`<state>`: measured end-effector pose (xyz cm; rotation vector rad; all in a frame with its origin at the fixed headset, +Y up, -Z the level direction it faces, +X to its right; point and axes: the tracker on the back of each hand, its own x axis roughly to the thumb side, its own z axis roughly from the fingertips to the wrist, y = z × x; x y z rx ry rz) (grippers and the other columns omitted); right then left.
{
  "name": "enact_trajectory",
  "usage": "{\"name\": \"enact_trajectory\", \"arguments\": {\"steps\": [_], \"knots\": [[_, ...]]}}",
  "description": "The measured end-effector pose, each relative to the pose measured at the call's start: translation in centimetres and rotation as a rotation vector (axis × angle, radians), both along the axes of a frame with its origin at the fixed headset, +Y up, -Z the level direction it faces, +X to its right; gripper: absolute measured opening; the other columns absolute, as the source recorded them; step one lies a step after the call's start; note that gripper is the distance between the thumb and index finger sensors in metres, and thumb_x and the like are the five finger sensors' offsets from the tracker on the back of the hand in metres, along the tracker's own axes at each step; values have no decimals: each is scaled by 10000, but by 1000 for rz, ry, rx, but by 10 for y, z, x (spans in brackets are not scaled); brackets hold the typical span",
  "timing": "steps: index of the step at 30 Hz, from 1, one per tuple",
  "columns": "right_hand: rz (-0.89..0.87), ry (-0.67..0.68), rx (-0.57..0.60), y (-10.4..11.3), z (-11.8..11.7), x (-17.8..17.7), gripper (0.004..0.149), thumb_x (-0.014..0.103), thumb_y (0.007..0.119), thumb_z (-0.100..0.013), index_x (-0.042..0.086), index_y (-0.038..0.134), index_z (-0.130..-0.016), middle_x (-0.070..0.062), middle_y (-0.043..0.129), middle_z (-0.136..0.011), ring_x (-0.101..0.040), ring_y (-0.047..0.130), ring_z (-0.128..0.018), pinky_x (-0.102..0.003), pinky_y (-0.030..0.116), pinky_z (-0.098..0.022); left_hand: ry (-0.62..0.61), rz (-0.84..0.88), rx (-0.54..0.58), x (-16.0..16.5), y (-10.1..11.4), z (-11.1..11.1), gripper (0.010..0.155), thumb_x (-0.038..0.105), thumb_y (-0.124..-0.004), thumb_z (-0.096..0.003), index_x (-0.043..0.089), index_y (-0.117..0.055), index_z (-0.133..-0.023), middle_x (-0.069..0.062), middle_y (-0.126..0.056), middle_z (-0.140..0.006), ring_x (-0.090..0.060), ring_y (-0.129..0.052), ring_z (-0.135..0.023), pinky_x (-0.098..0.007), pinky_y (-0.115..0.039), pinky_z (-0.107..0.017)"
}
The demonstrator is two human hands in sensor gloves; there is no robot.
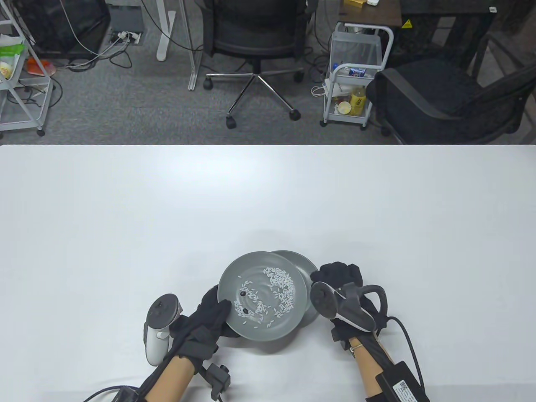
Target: Pick coffee beans with hand pinch into plate
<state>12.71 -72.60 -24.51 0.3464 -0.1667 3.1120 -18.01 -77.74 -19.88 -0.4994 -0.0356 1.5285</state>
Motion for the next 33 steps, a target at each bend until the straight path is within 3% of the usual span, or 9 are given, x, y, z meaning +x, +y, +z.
{"name": "enact_trajectory", "arguments": {"steps": [5, 8, 13, 23, 33], "knots": [[-175, 84, 168, 26, 18, -13, 378, 378, 625, -697, 241, 686, -1044, -83, 681, -1086, -398, 657, -1020, -629, 501, -755, -4, 0, 0, 1, 0, 0, 598, 237, -547, -684, 40, -213, -1140, -236, -589, -1098, -356, -855, -789, -353, -833, -542], [-209, 246, 137, 29, 33, -38, 395, 411, 613, -693, 312, 636, -1075, -49, 648, -1121, -367, 610, -1069, -628, 453, -785, -14, -3, -3, 1, 0, 0, 597, 237, -547, -684, 42, -214, -1139, -237, -590, -1097, -355, -857, -787, -352, -834, -541], [-77, 444, 99, 23, 58, -79, 406, 437, 596, -687, 376, 603, -1089, -44, 618, -1157, -361, 567, -1106, -628, 433, -797, -34, -13, 12, 3, 1, 1, 597, 238, -547, -684, 39, -215, -1139, -238, -592, -1095, -353, -859, -786, -350, -836, -540], [43, 487, 57, 15, 67, -95, 408, 451, 617, -678, 371, 624, -1077, -61, 611, -1165, -379, 548, -1112, -641, 429, -793, -52, -31, 22, 6, 1, 1, 598, 235, -548, -684, 33, -216, -1139, -242, -595, -1093, -356, -862, -782, -351, -839, -537], [38, 490, 208, 14, 71, -100, 324, 439, 721, -628, 328, 756, -931, 42, 753, -996, -290, 698, -1035, -613, 516, -776, -83, -47, 25, 10, 2, 2, 597, 235, -549, -685, 27, -221, -1139, -247, -600, -1091, -358, -865, -779, -350, -842, -533]]}}
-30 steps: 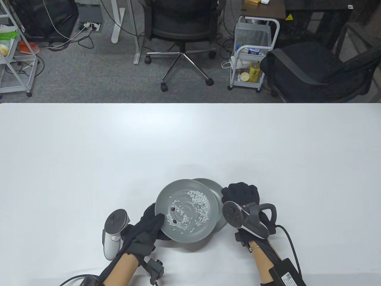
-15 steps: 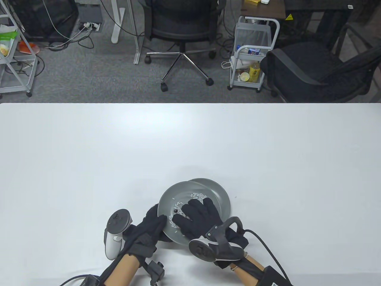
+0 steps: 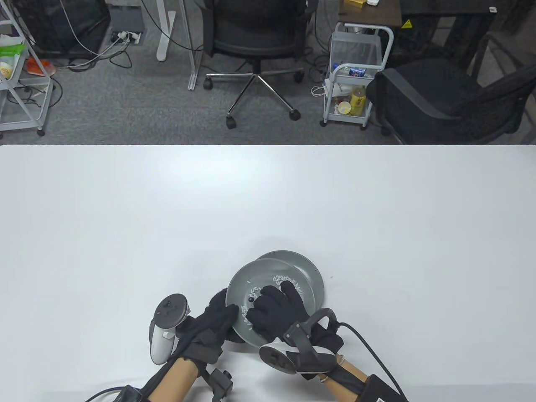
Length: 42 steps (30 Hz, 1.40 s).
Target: Pick coffee beans with hand pinch into plate
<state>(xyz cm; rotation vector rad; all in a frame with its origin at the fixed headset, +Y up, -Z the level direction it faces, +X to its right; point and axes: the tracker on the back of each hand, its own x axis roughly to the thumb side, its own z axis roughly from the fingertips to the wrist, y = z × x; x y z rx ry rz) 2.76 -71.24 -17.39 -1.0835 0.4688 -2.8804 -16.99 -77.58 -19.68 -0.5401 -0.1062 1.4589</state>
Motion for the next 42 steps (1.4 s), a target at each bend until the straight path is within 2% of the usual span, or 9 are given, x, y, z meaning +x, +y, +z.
{"name": "enact_trajectory", "arguments": {"steps": [8, 14, 20, 25, 27, 31, 35, 38, 42], "knots": [[-52, -24, 5, 9, -7, 11, 311, 408, 662, -663, 304, 737, -946, 19, 735, -998, -303, 688, -1029, -609, 508, -781, 29, 13, 3, -3, 1, 0, 597, 235, -546, -684, 33, -217, -1139, -240, -599, -1092, -352, -863, -782, -348, -839, -535], [-166, -267, 59, 28, -33, 61, 311, 388, 660, -679, 270, 736, -956, -18, 734, -994, -345, 694, -1006, -617, 521, -759, 58, 19, -19, -5, -1, -1, 596, 234, -546, -684, 35, -216, -1138, -240, -592, -1095, -357, -857, -785, -353, -834, -540], [-92, -479, -203, -3, -65, 95, 310, 366, 677, -684, 243, 760, -956, -51, 744, -996, -380, 698, -997, -630, 522, -749, 90, 28, -33, -9, -1, -1, 597, 234, -546, -683, 43, -212, -1140, -237, -587, -1099, -360, -852, -789, -357, -829, -543], [53, -446, -341, -32, -73, 88, 311, 388, 675, -677, 280, 760, -956, -12, 748, -1009, -342, 699, -1024, -633, 489, -770, 81, 29, -38, -8, -2, -1, 596, 234, -546, -684, 44, -214, -1140, -239, -588, -1098, -361, -852, -789, -365, -827, -540], [79, -445, -338, -34, -73, 87, 314, 392, 668, -679, 286, 753, -962, -7, 742, -1014, -340, 700, -1025, -629, 493, -772, 79, 29, -35, -8, -2, -1, 596, 235, -547, -684, 44, -214, -1141, -238, -589, -1098, -359, -852, -789, -357, -829, -543], [41, -461, -305, -26, -72, 90, 345, 400, 646, -686, 271, 743, -991, -38, 736, -1042, -362, 693, -1024, -632, 492, -767, 75, 33, -34, -8, -2, -2, 595, 236, -548, -684, 45, -218, -1141, -236, -594, -1097, -357, -855, -788, -355, -831, -540], [-75, -485, -180, -8, -68, 96, 397, 393, 613, -700, 232, 680, -1057, -97, 685, -1087, -410, 664, -1019, -640, 488, -756, 69, 25, -35, -7, -2, -1, 596, 235, -549, -683, 43, -219, -1141, -238, -594, -1097, -360, -856, -786, -355, -832, -539], [-224, -392, -106, 7, -58, 92, 411, 399, 593, -703, 258, 623, -1088, -91, 659, -1102, -403, 644, -1029, -632, 480, -762, 58, 27, -31, -7, -2, -2, 596, 236, -551, -683, 42, -223, -1142, -239, -598, -1095, -359, -858, -783, -355, -833, -537], [-235, -232, -135, 13, -42, 65, 428, 423, 574, -702, 337, 554, -1121, -64, 603, -1146, -379, 573, -1083, -630, 414, -794, 42, 19, -36, -5, -3, -1, 596, 236, -551, -684, 41, -224, -1142, -240, -599, -1095, -359, -860, -782, -355, -834, -536]]}}
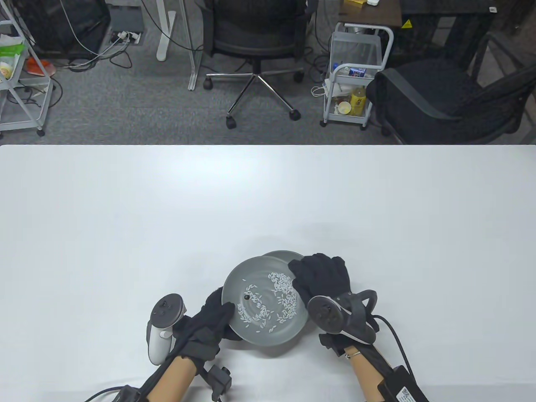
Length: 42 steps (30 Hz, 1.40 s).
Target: Pick coffee beans with hand pinch into plate
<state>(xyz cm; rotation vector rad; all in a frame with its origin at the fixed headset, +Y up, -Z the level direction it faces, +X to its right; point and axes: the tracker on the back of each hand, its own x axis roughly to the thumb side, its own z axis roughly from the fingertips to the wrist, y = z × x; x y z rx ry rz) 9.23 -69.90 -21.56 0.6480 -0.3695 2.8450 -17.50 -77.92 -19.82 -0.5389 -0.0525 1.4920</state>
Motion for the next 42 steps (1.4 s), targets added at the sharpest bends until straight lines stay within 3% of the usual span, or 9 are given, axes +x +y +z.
{"name": "enact_trajectory", "arguments": {"steps": [6, 14, 19, 24, 31, 35, 42], "knots": [[222, 169, 2, -9, 24, -43, 461, 446, 541, -704, 393, 465, -1156, -88, 486, -1224, -399, 443, -1142, -639, 354, -807, -26, 0, 8, 2, 0, 0, 597, 238, -550, -684, 39, -223, -1142, -238, -602, -1094, -356, -862, -781, -351, -836, -535], [283, 176, -74, -18, 23, -48, 465, 427, 535, -714, 366, 465, -1169, -120, 443, -1240, -430, 389, -1139, -648, 338, -802, -44, 3, 16, 4, 0, 0, 597, 240, -548, -685, 37, -222, -1142, -236, -601, -1095, -350, -864, -783, -347, -838, -536], [229, 181, -110, -20, 19, -46, 438, 424, 549, -711, 363, 511, -1143, -102, 488, -1220, -414, 416, -1138, -643, 346, -804, -45, 1, 15, 4, -1, 0, 598, 240, -549, -685, 35, -222, -1141, -239, -600, -1094, -353, -864, -781, -347, -838, -535], [176, 180, -69, -21, 19, -46, 376, 428, 594, -694, 386, 610, -1067, -67, 558, -1182, -388, 484, -1128, -637, 385, -801, -46, -5, 4, 5, -2, 0, 599, 241, -550, -685, 36, -222, -1142, -240, -598, -1096, -356, -862, -782, -351, -836, -536], [158, 177, -48, -22, 20, -50, 439, 437, 601, -688, 376, 538, -1118, -64, 578, -1166, -387, 504, -1118, -634, 404, -797, -57, 4, 19, 5, -2, 0, 598, 243, -548, -686, 38, -222, -1143, -235, -602, -1095, -351, -864, -781, -345, -839, -536], [187, 169, -35, -24, 19, -53, 402, 440, 608, -683, 391, 594, -1082, -60, 587, -1164, -384, 511, -1117, -634, 411, -796, -65, -8, 23, 6, -1, 0, 599, 242, -552, -686, 36, -224, -1143, -237, -601, -1095, -355, -865, -779, -348, -839, -535], [167, 176, 76, -15, 24, -56, 355, 446, 688, -641, 347, 715, -981, 35, 701, -1063, -300, 614, -1090, -620, 465, -793, -90, 11, 44, 9, 2, -1, 598, 236, -543, -688, 26, -218, -1144, -245, -598, -1096, -354, -866, -783, -345, -843, -537]]}}
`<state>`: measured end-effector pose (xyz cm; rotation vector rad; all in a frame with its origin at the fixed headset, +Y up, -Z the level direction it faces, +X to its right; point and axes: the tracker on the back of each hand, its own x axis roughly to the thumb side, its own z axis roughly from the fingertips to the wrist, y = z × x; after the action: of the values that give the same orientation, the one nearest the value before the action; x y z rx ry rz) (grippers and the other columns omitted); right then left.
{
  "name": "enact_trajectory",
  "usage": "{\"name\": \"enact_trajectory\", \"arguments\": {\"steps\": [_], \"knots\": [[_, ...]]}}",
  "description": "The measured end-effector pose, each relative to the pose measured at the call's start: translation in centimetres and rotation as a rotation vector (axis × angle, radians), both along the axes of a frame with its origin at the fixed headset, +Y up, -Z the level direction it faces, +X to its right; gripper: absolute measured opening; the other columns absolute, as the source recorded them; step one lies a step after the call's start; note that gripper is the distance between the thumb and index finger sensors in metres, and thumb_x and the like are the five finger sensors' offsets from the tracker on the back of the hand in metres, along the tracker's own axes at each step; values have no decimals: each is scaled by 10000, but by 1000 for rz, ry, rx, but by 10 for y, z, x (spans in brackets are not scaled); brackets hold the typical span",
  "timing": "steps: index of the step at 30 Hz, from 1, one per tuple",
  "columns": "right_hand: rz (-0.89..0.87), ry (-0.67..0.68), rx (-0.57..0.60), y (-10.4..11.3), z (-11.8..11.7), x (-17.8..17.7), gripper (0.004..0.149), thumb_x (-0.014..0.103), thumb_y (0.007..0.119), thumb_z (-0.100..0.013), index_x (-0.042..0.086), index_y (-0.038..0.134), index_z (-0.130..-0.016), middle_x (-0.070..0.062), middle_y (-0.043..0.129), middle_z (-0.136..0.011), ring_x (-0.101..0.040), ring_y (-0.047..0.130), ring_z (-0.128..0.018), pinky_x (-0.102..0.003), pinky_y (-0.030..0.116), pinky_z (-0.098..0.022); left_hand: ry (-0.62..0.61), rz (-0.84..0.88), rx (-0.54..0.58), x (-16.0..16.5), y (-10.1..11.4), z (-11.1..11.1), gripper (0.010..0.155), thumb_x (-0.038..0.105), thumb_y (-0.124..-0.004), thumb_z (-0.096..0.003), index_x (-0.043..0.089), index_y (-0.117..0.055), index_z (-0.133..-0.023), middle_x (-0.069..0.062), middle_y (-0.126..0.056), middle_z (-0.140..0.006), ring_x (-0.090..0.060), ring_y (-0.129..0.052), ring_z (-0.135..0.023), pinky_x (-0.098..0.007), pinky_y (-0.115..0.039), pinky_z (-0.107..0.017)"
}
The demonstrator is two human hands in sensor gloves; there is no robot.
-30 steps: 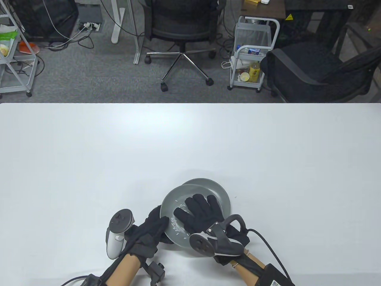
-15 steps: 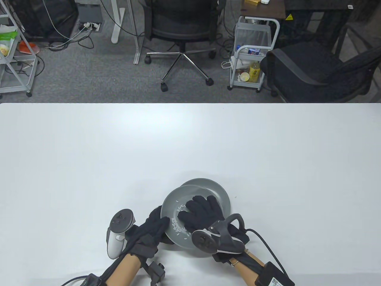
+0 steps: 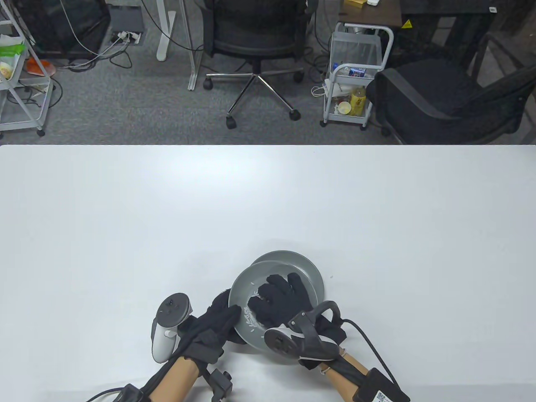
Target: Pick coffee beans with hand pinch into plate
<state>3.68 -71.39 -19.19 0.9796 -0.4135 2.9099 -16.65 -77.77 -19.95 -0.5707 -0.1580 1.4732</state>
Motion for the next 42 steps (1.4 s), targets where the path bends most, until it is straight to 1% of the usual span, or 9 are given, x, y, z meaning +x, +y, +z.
{"name": "enact_trajectory", "arguments": {"steps": [4, 7, 16, 21, 24, 29, 32, 36, 42], "knots": [[36, 17, 75, 2, 5, -3, 324, 454, 734, -607, 351, 773, -911, 81, 775, -973, -226, 706, -1043, -599, 510, -794, 2, -18, 10, 1, 2, 1, 598, 229, -545, -687, 8, -222, -1139, -258, -601, -1087, -357, -874, -771, -342, -851, -526], [49, 21, 80, 0, 5, -5, 314, 456, 746, -595, 349, 790, -888, 80, 803, -935, -221, 745, -1008, -586, 541, -790, 3, -26, -3, 2, 0, 1, 600, 226, -546, -687, -1, -220, -1137, -266, -600, -1083, -362, -874, -767, -345, -852, -523], [48, 28, 47, -2, 4, -1, 328, 445, 692, -626, 321, 730, -927, 35, 758, -965, -275, 728, -999, -578, 540, -791, 46, -37, -4, -1, 1, 1, 594, 220, -549, -684, 22, -224, -1140, -255, -603, -1086, -362, -866, -777, -356, -841, -529], [-82, -65, 131, 26, -2, 23, 326, 429, 682, -641, 298, 721, -938, 11, 747, -968, -303, 720, -991, -590, 536, -777, 98, -34, -14, -7, 2, 2, 593, 219, -546, -683, 27, -219, -1140, -251, -597, -1089, -361, -860, -782, -359, -834, -535], [-142, -228, 144, 34, -15, 57, 324, 415, 682, -654, 277, 720, -946, -13, 742, -968, -325, 716, -981, -599, 535, -765, 121, -27, -33, -10, 0, 1, 594, 220, -546, -683, 31, -216, -1140, -251, -591, -1091, -366, -855, -785, -364, -830, -537], [-73, -417, -11, 8, -42, 89, 322, 394, 699, -658, 248, 743, -942, -42, 754, -961, -353, 724, -965, -613, 543, -748, 159, -7, -48, -15, 0, 0, 594, 222, -543, -684, 40, -210, -1141, -245, -581, -1099, -368, -846, -793, -371, -823, -544], [50, -416, -128, -18, -51, 87, 322, 392, 705, -654, 251, 750, -939, -38, 758, -964, -351, 722, -973, -613, 537, -755, 186, 11, -61, -19, -1, -1, 593, 221, -544, -684, 44, -210, -1142, -243, -577, -1102, -370, -842, -797, -374, -819, -547], [184, -384, -166, -36, -52, 75, 317, 403, 705, -647, 276, 753, -934, -14, 763, -967, -329, 725, -987, -608, 531, -769, 211, 26, -71, -22, -1, -2, 596, 223, -543, -685, 42, -206, -1141, -245, -573, -1103, -371, -840, -799, -375, -819, -547], [216, -351, -176, -41, -50, 68, 312, 401, 706, -646, 290, 762, -933, 2, 767, -974, -317, 726, -1001, -607, 528, -773, 232, 33, -67, -25, 0, -2, 596, 223, -545, -684, 43, -208, -1141, -246, -575, -1102, -372, -841, -798, -375, -818, -547]]}}
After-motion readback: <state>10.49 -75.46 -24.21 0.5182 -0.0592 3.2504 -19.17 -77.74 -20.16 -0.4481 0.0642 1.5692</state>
